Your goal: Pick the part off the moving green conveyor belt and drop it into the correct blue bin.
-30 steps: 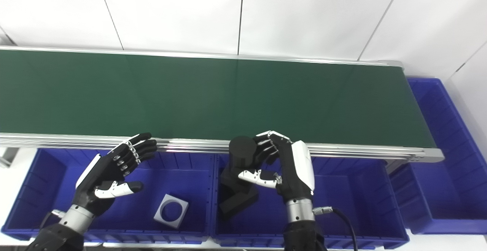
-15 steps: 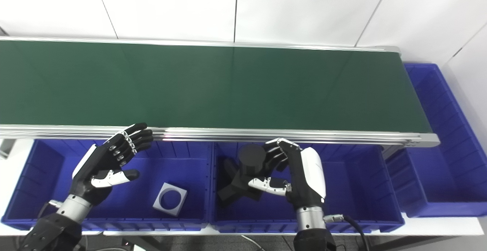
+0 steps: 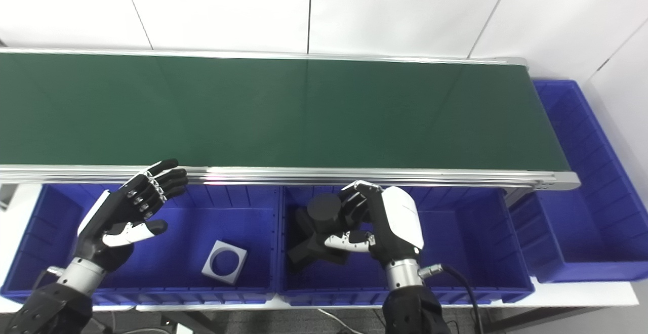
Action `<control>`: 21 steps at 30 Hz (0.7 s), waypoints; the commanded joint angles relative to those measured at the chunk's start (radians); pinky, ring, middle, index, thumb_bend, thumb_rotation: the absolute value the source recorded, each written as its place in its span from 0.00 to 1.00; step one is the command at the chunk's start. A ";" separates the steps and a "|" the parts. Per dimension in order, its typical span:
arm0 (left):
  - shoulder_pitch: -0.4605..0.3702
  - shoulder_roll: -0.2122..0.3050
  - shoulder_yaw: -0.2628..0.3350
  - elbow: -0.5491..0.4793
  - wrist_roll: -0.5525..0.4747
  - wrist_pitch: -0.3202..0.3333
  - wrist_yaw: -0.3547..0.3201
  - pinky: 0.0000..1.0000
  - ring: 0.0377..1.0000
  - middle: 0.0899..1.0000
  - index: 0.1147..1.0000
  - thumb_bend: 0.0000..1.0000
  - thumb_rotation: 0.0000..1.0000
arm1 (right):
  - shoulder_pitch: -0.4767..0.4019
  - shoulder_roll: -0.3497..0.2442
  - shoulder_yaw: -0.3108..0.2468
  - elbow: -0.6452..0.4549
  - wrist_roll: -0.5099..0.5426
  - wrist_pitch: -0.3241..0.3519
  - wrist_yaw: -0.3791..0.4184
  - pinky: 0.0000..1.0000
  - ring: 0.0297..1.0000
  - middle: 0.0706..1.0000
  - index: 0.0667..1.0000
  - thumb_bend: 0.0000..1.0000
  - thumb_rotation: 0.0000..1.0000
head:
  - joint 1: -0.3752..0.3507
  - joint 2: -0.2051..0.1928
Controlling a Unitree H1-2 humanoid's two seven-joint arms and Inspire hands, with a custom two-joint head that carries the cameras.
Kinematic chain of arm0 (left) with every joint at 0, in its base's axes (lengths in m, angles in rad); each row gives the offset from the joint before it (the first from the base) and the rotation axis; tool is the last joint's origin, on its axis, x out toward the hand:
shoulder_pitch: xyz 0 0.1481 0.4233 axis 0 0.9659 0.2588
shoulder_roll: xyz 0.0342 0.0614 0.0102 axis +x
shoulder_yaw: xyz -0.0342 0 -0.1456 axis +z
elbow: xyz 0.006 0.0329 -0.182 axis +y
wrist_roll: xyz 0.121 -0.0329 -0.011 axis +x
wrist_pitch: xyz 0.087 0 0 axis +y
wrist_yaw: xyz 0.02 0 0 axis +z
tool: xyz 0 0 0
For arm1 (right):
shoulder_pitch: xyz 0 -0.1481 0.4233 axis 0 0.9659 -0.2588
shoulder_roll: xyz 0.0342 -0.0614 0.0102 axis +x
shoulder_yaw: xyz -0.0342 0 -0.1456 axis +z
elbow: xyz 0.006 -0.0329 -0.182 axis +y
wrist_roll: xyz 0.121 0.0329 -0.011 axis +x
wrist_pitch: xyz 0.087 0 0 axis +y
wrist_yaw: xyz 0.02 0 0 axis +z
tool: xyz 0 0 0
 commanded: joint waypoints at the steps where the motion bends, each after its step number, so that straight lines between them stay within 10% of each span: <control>1: -0.007 0.014 0.010 -0.030 -0.020 0.000 -0.010 0.83 0.81 0.78 0.80 1.00 0.27 | -0.030 -0.013 0.012 -0.004 -0.037 0.030 0.022 0.39 0.43 0.41 0.48 0.52 0.00 | 0.003 0.005; 21: -0.006 0.021 0.026 -0.040 -0.034 0.029 -0.016 0.83 0.82 0.78 0.80 1.00 0.25 | -0.100 -0.071 0.087 0.072 -0.159 0.124 0.143 0.53 0.51 0.45 0.46 0.53 0.00 | -0.006 0.012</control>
